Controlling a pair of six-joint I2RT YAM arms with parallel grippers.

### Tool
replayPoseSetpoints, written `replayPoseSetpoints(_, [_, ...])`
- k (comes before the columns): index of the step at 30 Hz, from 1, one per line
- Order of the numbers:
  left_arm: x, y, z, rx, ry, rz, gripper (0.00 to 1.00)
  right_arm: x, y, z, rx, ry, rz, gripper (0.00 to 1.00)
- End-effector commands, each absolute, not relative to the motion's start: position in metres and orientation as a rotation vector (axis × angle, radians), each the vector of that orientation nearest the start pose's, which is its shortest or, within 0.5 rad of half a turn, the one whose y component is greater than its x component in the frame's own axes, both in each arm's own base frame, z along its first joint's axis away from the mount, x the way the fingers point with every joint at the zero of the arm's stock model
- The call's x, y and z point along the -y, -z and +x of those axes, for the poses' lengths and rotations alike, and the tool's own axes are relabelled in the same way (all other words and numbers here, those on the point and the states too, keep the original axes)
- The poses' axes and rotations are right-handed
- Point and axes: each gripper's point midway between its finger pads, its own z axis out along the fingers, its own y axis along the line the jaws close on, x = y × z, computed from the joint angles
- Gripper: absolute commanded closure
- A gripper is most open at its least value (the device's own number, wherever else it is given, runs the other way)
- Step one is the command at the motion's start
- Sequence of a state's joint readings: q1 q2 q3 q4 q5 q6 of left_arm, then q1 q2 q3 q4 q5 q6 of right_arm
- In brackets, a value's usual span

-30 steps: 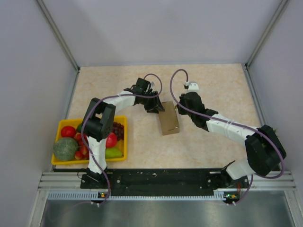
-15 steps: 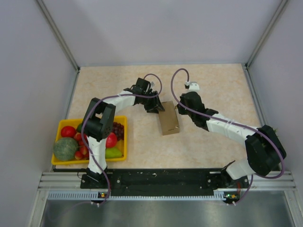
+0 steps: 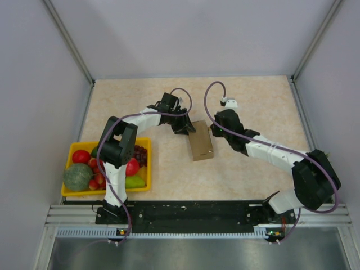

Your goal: Unpack the express box

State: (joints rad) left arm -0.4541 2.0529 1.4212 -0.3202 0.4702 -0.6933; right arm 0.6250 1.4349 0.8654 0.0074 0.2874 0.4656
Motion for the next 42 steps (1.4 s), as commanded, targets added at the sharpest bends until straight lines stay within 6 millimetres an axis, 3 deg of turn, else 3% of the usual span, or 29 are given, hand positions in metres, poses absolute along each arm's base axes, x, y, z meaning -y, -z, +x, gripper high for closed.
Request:
replayPoseSetpoints(1, [0.277, -0.006, 0.373, -2.814, 0.801, -0.240, 0.86, -0.212, -0.130, 0.345, -2.155, -0.344, 0.004, 1.00])
replayPoseSetpoints(22, [0.270, 0.003, 0.363, -2.863, 0.749, -0.370, 0.87, -0.210, -0.131, 0.327, -2.174, -0.311, -0.007, 1.00])
replayPoseSetpoints(42, [0.266, 0.004, 0.361, -2.868, 0.728, -0.372, 0.88, -0.212, -0.123, 0.311, -2.186, -0.255, -0.058, 1.00])
